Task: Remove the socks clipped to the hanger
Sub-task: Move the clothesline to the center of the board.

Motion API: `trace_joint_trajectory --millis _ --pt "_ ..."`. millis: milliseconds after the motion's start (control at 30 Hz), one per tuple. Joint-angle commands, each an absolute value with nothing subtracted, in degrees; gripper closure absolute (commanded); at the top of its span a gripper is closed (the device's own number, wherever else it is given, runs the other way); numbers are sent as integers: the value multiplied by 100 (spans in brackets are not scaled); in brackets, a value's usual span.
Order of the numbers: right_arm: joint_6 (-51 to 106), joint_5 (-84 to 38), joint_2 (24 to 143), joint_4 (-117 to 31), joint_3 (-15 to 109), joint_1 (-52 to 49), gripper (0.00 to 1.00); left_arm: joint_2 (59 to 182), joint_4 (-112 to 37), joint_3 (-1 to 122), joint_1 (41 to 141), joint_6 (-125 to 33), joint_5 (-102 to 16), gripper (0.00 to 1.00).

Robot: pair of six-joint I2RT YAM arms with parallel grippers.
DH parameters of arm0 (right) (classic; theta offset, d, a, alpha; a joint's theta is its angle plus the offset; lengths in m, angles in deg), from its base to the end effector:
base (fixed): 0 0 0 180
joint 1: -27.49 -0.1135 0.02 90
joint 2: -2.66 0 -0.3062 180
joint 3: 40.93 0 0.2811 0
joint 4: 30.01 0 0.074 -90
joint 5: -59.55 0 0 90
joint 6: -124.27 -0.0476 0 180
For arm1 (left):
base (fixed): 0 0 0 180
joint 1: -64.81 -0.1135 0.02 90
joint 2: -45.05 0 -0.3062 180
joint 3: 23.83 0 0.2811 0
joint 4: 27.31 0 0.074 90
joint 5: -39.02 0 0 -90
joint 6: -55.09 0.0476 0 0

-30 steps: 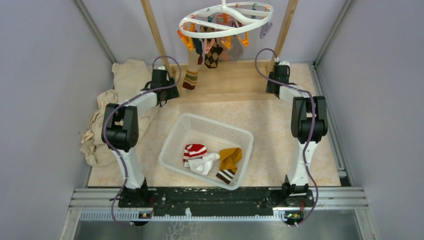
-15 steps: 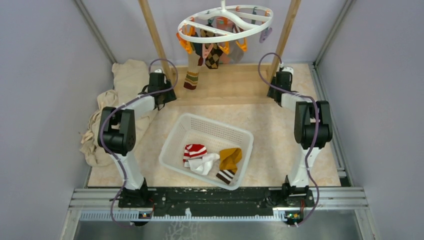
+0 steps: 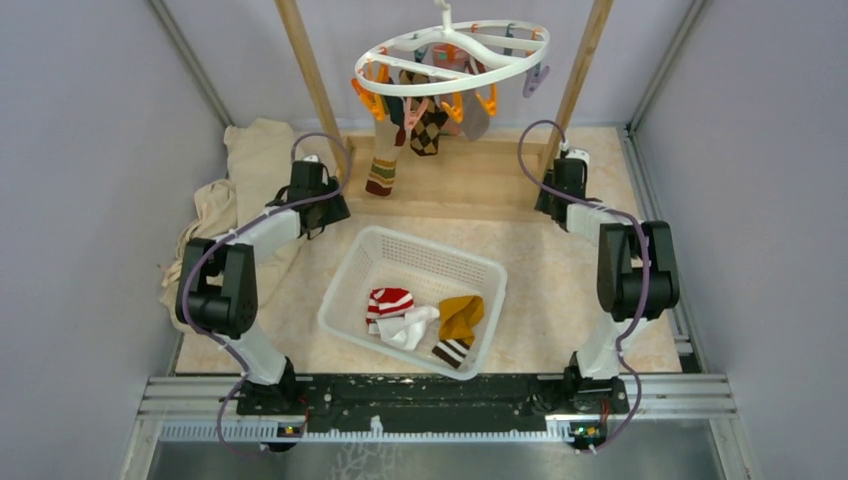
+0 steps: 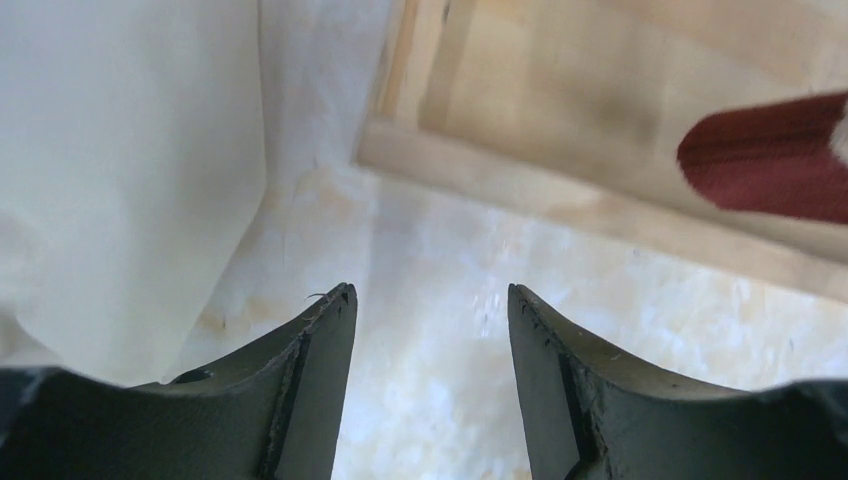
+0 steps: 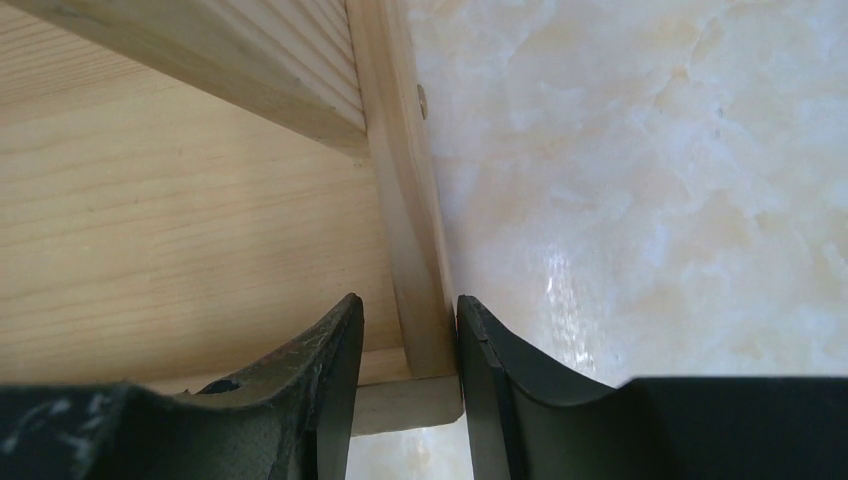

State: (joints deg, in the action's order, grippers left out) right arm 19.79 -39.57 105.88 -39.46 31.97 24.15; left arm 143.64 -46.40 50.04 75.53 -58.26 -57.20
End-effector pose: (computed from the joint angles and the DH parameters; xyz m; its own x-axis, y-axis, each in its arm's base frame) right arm 0.4254 0.0173 0.1923 -0.6023 0.2122 -0.7696 0.2217 0.9706 0.0940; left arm 0.4025 -0.0709 0.2147 -0.6673 -0.2747 -0.6923 -0.1704 0.9612 -0.2172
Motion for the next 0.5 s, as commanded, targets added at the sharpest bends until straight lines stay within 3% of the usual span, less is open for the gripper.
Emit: trace_joint_trajectory --millis 0,467 --pt "1939 -3943 10018 -4664 2654 2238 61 13907 -4817 4610 7604 -5988 -5578 36" --pt "1849 -4207 9141 -4563 1682 1999 61 12779 -4715 3605 7694 -6152 -5673 35"
